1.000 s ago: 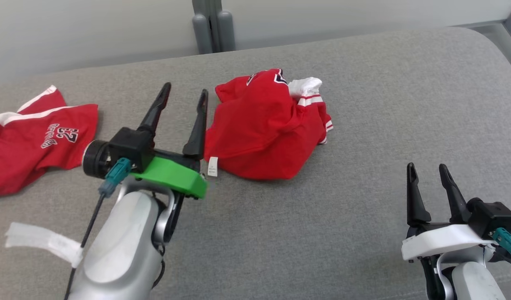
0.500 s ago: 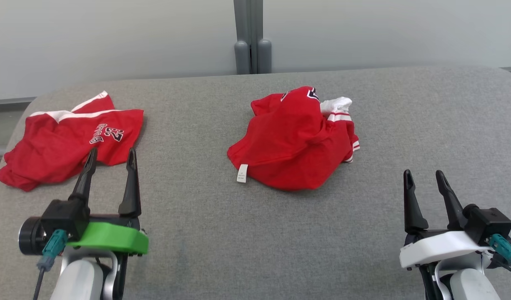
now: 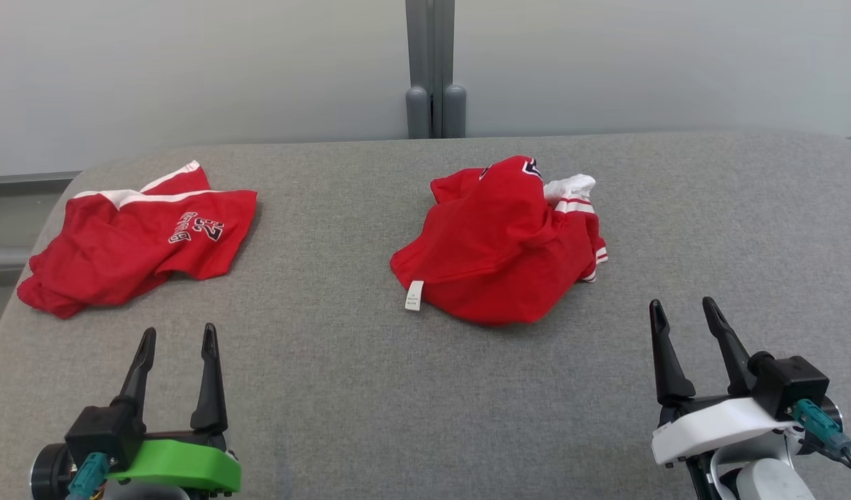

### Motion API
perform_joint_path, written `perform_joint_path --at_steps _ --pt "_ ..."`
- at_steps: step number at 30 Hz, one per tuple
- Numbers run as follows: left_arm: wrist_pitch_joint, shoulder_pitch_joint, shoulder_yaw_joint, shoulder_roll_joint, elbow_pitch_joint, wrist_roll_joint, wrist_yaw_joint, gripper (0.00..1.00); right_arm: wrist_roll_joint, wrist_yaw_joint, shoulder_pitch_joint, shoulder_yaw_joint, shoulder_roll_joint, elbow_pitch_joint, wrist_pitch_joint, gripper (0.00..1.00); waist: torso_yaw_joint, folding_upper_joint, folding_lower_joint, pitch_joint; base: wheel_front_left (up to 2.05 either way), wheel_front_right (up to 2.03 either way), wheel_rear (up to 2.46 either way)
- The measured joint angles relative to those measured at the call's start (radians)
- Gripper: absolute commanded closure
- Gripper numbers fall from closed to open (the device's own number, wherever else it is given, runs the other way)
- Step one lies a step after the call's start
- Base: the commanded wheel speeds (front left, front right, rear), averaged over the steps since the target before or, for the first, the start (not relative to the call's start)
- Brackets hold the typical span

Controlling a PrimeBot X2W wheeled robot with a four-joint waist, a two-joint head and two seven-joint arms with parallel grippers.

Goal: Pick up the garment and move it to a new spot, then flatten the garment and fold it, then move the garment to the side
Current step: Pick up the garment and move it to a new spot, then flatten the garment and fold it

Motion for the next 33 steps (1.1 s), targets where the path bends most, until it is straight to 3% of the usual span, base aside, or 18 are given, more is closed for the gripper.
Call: perform_joint_path --at_steps 15,33 --pt "0.000 0.013 0.051 -0.046 0.019 0.045 -0.046 0.00 0.000 0.000 0.006 0.022 -0.007 0.006 0.000 0.00 -0.011 0.0000 0.0000 -0.008 0.00 0.00 0.00" --pt "0.000 0.013 0.077 -0.069 0.031 0.079 -0.067 0.00 0.002 0.000 0.008 0.019 -0.007 0.020 0.000 0.00 -0.009 0.0000 0.0000 -0.012 0.00 0.00 0.00"
